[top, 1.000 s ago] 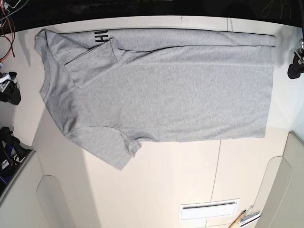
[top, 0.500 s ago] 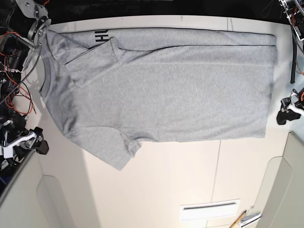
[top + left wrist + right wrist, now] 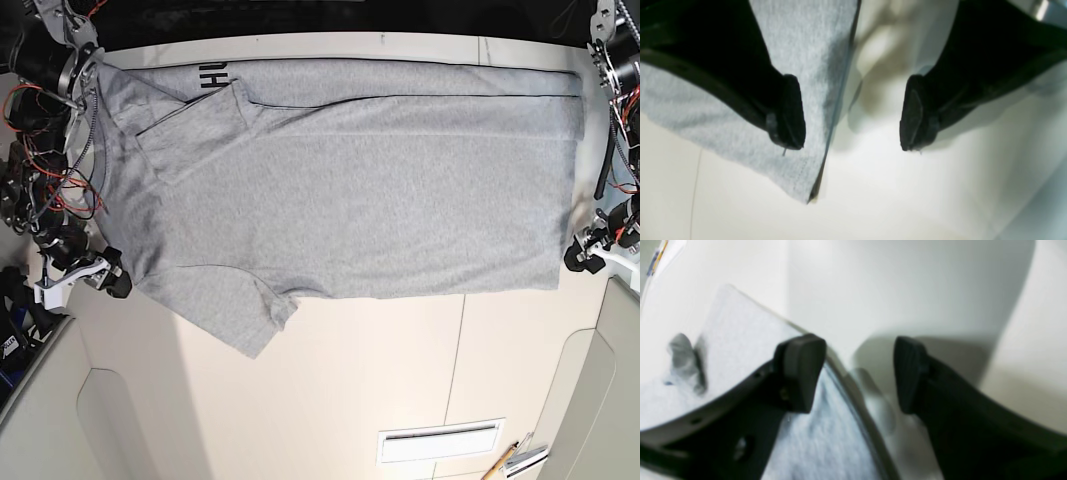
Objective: Fold the T-shirt properly
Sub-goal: 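Grasp the shirt's opposite edge with both grippers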
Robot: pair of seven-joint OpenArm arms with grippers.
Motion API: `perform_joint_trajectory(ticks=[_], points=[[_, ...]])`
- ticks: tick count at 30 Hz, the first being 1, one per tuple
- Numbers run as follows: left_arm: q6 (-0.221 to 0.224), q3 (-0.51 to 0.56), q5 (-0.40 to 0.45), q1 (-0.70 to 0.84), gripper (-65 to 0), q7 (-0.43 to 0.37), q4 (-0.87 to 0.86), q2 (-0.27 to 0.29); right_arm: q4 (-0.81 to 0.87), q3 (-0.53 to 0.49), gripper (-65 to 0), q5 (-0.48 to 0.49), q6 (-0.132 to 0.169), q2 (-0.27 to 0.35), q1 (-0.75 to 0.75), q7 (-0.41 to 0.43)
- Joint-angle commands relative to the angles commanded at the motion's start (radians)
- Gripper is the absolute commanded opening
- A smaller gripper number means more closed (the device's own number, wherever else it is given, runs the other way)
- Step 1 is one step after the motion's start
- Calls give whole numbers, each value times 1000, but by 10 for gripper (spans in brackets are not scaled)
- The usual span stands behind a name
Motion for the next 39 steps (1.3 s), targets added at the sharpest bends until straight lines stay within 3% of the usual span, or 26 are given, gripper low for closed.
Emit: perform_joint_trajectory(ticks=[9,22,23,25,28,31,32,35,39], points=[[0,0,-25,0,-174,14,0,103,0,-12,-288,39,11,-40,17,-2],[0,0,-27,0,-182,30,0,116,0,-203,-290,64,19,-70,42,-8],[0,0,-27,0,-215,30,0,116,0,-207,-290,61,25,-74,42,-9],[0,0,-27,0,-340,35,0,116,0,-208,-295,38,34,-80,42,-9],[0,0,-30,-1,-542,45,0,116,0,-208,-455,8,34,-80,42,-17],[0,0,-30,-1,-645,44,0,115,1,-208,-624,9,34,-80,42,-39],[0,0,-30,-1,-650,44,0,115,1,-208,-650,9,34,-80,42,-40],[0,0,-29,-9,-650,45,3,113,10,-208,-650,9,34,-80,42,-43],[0,0,-35,-9,-650,113,55,104,87,-207,-650,14,34,-79,41,-134]])
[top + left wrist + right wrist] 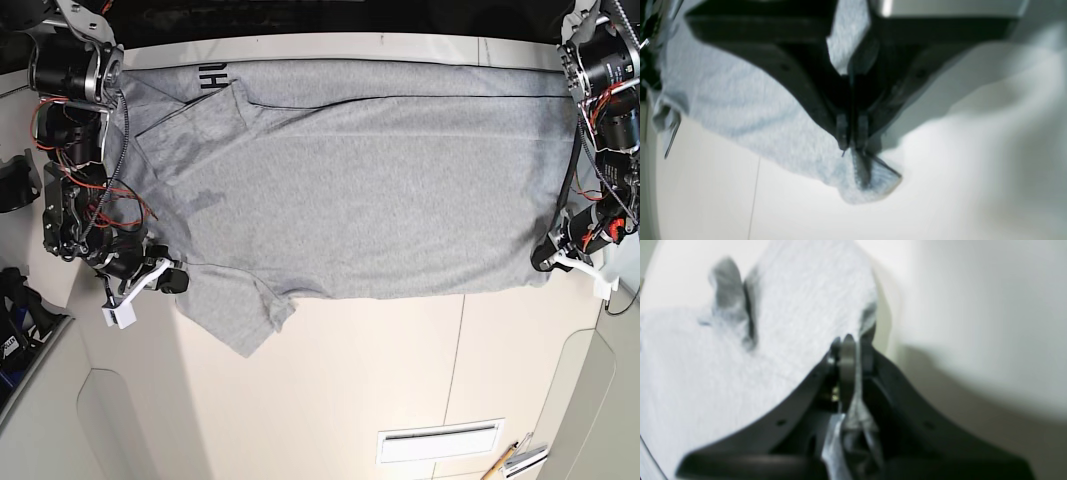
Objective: Fold the T-shirt properly
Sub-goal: 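Grasp the shirt's opposite edge with both grippers, then fold the grasped edge over onto the folded strip with both grippers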
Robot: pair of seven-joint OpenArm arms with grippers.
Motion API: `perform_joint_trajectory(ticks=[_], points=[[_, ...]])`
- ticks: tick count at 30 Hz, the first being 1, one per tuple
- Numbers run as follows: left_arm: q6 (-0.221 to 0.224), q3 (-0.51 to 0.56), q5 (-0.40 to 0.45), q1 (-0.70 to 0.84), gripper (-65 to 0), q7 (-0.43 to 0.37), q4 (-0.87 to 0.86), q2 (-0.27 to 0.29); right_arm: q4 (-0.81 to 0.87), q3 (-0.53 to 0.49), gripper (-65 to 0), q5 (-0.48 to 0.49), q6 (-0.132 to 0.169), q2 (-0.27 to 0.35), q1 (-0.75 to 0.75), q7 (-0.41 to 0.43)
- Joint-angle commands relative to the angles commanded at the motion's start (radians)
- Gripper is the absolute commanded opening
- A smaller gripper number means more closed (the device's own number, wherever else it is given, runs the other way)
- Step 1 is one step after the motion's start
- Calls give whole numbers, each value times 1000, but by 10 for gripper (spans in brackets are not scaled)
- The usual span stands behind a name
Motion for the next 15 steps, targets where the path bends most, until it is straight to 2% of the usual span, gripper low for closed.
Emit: perform_joint_trajectory(ticks=[4,9,12,15], points=[[0,0,-18,5,-650,106,116,-14,141,0,-650,99,1,8,-17,-138],[0,0,-158,68,-650,210,246,-80,349,0,-650,222,0,38,-107,-251],[0,0,-227,111,-650,268,311,-108,447,2,-650,266,0,67,-177,-269],[0,0,-246,150,-650,284,364,-130,532,2,-650,289,0,102,-244,-272]])
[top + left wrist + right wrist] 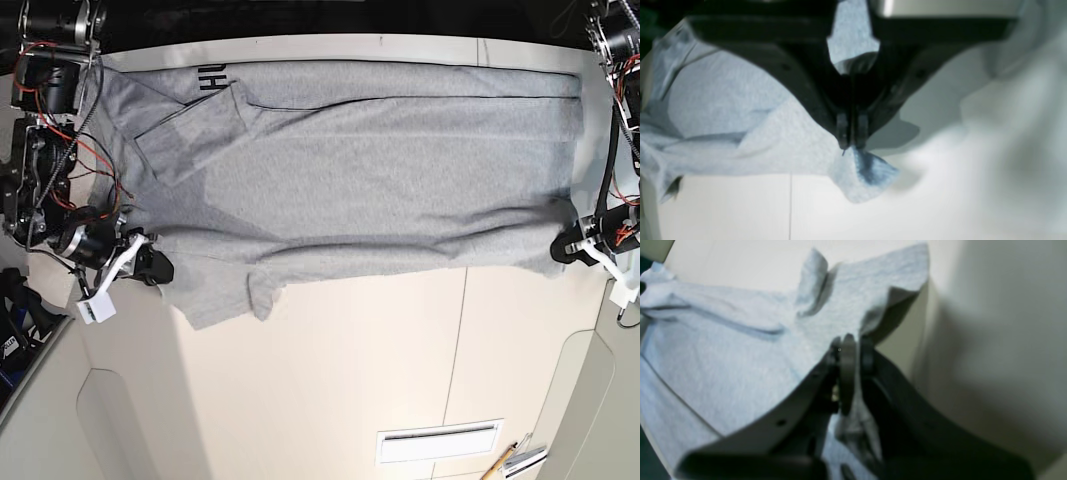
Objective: Fold the T-shirt properly
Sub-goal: 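Fold the grasped edge over onto the folded strip with both grippers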
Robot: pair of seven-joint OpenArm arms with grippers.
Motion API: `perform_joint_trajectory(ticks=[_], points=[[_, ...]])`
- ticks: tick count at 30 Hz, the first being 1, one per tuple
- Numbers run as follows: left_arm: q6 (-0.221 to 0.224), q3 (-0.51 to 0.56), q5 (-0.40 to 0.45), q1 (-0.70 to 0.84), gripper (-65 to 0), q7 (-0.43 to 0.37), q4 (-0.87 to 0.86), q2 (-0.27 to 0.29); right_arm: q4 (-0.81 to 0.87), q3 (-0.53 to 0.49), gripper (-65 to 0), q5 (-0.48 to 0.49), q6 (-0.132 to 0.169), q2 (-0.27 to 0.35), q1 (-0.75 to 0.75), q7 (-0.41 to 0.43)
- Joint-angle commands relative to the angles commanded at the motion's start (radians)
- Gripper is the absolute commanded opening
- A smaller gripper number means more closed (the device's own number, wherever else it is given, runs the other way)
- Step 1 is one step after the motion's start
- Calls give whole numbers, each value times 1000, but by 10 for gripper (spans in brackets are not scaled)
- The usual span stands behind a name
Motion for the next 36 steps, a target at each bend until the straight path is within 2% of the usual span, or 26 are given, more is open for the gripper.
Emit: perform_joint_trajectory(ticks=[3,6,11,15,16,18,19,20,23,25,30,36], points=[[0,0,-1,55,-650,3,41,-29,80,12,-650,20,0,30,-79,-2],[0,0,0,103,-650,6,79,-46,137,48,-650,34,0,35,-138,-10],[0,0,-4,153,-650,6,94,-43,167,109,-650,34,0,34,-211,-26],[0,0,-19,189,-650,-3,94,-43,162,115,-650,26,-9,29,-265,-29],[0,0,-23,190,-650,-6,94,-42,159,115,-635,6,-8,26,-272,-28],[0,0,-23,188,-650,-13,94,-43,154,115,-438,-40,-23,16,-274,-28],[0,0,-22,188,-650,-13,94,-43,154,115,-362,-44,-27,15,-274,-27],[0,0,-22,190,-650,-12,94,-43,155,115,-317,-39,-27,16,-274,-18],[0,0,-22,201,-650,-13,94,-42,155,124,-307,-14,-26,13,-261,51],[0,0,-22,203,-650,-13,94,-40,155,126,-307,-31,-27,0,-230,93],[0,0,-24,203,-650,-13,94,-40,133,126,-307,-147,-27,-80,-134,119],[0,0,-44,202,-650,-21,94,-40,-132,122,-307,-193,-30,-124,-37,188]])
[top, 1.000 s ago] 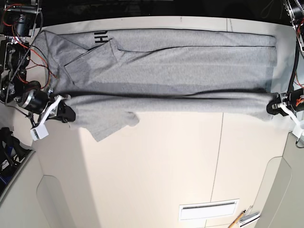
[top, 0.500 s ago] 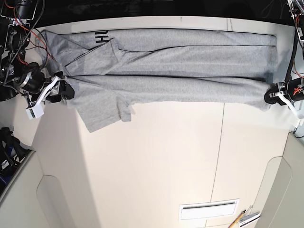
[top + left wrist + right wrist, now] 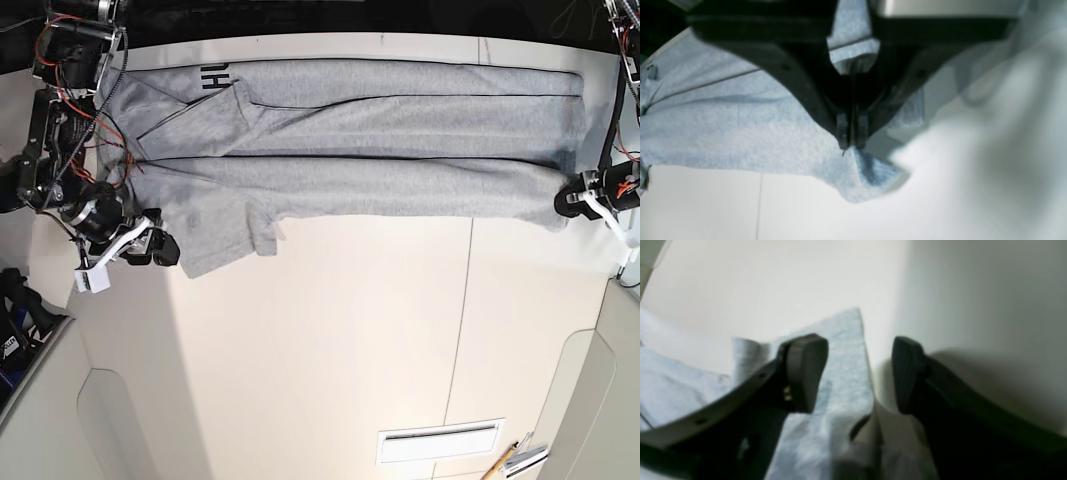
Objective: Fold the T-shirt properly
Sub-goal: 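Fold the grasped edge over onto the folded strip with both grippers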
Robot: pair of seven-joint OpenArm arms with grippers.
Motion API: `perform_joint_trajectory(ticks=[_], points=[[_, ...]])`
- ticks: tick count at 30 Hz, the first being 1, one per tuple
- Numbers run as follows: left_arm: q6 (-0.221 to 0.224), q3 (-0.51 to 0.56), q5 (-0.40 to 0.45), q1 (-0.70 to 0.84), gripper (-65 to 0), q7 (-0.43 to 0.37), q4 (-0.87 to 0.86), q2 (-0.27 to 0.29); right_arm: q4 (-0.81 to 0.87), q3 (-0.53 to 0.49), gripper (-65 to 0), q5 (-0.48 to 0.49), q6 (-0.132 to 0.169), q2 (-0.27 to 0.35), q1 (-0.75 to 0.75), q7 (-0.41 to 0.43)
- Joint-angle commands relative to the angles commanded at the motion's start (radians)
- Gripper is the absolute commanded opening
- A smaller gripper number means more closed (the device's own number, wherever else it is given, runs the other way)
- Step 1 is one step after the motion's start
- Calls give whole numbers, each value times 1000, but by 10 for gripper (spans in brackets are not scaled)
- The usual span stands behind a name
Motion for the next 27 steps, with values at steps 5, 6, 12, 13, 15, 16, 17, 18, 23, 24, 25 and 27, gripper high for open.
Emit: perform_joint_trajectory(ticks=[5,6,12,13,15,16,17,18,23,24,25,27], points=[[0,0,-1,0,-650,-3,0,0,-98,-26,-307,-1,15,0,16,11],[0,0,-1,0,-650,-9,0,0,-100,-42,-307,-1,15,0,15,11],[0,0,0,0,-650,-11,0,0,-101,-173,-310,-1,14,0,16,8],[0,0,0,0,-650,-11,0,0,-101,-188,-329,-1,14,0,16,8],[0,0,0,1,-650,-10,0,0,-101,-205,-473,-1,14,0,16,8],[0,0,0,3,-650,-11,0,0,-101,-204,-564,-1,14,-3,16,8],[0,0,0,3,-650,-10,0,0,-101,-204,-650,-1,14,-6,16,8],[0,0,0,6,-650,-11,0,0,-101,-204,-650,-1,14,-11,16,8],[0,0,-2,20,-650,-10,0,0,-47,-201,-650,42,15,-16,14,-76],[0,0,-11,20,-650,-7,0,0,-16,-198,-650,59,15,-16,11,-104],[0,0,-26,19,-650,1,0,-1,26,-192,-650,75,15,-15,0,-130],[0,-2,-55,20,-650,39,1,-3,142,-175,-650,95,16,-14,-49,-165]])
